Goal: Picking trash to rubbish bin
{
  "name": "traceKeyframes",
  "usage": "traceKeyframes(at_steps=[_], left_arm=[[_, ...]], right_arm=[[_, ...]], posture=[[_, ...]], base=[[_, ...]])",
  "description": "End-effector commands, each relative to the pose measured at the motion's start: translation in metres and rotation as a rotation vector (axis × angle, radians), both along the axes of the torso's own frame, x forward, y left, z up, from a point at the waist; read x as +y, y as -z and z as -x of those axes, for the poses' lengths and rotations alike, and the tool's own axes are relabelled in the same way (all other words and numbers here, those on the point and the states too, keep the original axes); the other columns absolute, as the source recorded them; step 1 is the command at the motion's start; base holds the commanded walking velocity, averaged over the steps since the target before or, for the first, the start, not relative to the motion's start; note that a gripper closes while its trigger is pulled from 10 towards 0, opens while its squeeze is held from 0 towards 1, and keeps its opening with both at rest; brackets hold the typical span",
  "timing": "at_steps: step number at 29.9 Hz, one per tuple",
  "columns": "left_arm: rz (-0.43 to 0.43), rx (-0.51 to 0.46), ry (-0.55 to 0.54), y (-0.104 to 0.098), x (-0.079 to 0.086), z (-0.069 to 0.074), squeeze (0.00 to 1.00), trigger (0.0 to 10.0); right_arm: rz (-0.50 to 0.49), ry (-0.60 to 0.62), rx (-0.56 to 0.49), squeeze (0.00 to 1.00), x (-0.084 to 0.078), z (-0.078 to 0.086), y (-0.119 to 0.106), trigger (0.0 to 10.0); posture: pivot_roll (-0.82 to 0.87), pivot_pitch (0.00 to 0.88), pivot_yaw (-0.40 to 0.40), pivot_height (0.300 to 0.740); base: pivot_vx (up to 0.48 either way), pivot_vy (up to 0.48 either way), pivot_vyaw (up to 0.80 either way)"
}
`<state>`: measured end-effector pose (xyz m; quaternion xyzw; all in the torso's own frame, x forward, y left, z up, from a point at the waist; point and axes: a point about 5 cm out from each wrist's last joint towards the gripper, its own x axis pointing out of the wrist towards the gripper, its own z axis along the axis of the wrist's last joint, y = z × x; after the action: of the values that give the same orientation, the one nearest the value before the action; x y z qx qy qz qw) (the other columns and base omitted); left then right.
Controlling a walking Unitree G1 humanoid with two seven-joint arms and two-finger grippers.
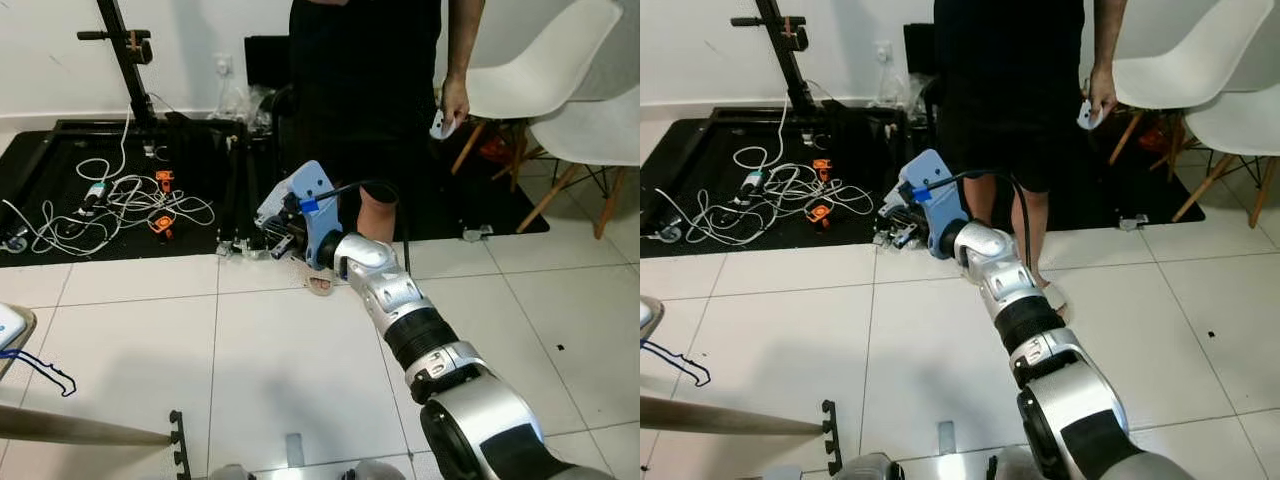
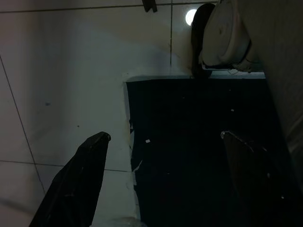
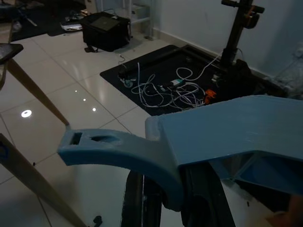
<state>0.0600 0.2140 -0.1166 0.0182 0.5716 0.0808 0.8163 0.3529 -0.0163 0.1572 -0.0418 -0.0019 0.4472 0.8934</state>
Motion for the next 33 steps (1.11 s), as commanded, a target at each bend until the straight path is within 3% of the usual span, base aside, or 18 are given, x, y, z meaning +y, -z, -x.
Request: traceKeyframes(at_steps=[1, 5, 14, 25, 33], left_arm=[[0.006, -0.003, -0.001, 0.0, -0.002, 0.0, 0.0, 10.0], [0.006, -0.004, -0.001, 0.0, -0.003, 0.0, 0.0, 10.0], [0.003, -0.011, 0.001, 0.0, -0.003, -0.003, 0.0, 10.0], [0.004, -0.01, 0.005, 0.0, -0.004, -0.003, 0.0, 10.0], [0.005, -0.007, 0.002, 0.001, -0.005, -0.002, 0.0, 10.0]], right_arm=[[0.01, -0.013, -0.008, 0.0, 0.003, 0.001, -0.001, 10.0], [0.002, -0.011, -0.003, 0.0, 0.002, 0.001, -0.002, 10.0], [0.037, 0.004, 0.016, 0.0, -0.001, -0.002, 0.003, 10.0], [0.097, 0.023, 0.073, 0.0, -0.013, 0.0, 0.024, 10.0], [0.202, 0.059, 0.151, 0.0, -0.031, 0.004, 0.056, 10.0]], posture=[[0.08, 0.059, -0.052, 0.74], [0.08, 0.057, -0.053, 0.74], [0.08, 0.048, -0.058, 0.74], [0.07, 0.052, -0.055, 0.74], [0.07, 0.056, -0.058, 0.74]], base=[[0.0, 0.0, 0.0], [0.0, 0.0, 0.0], [0.0, 0.0, -0.8], [0.0, 0.0, -0.8], [0.0, 0.0, -0.8]])
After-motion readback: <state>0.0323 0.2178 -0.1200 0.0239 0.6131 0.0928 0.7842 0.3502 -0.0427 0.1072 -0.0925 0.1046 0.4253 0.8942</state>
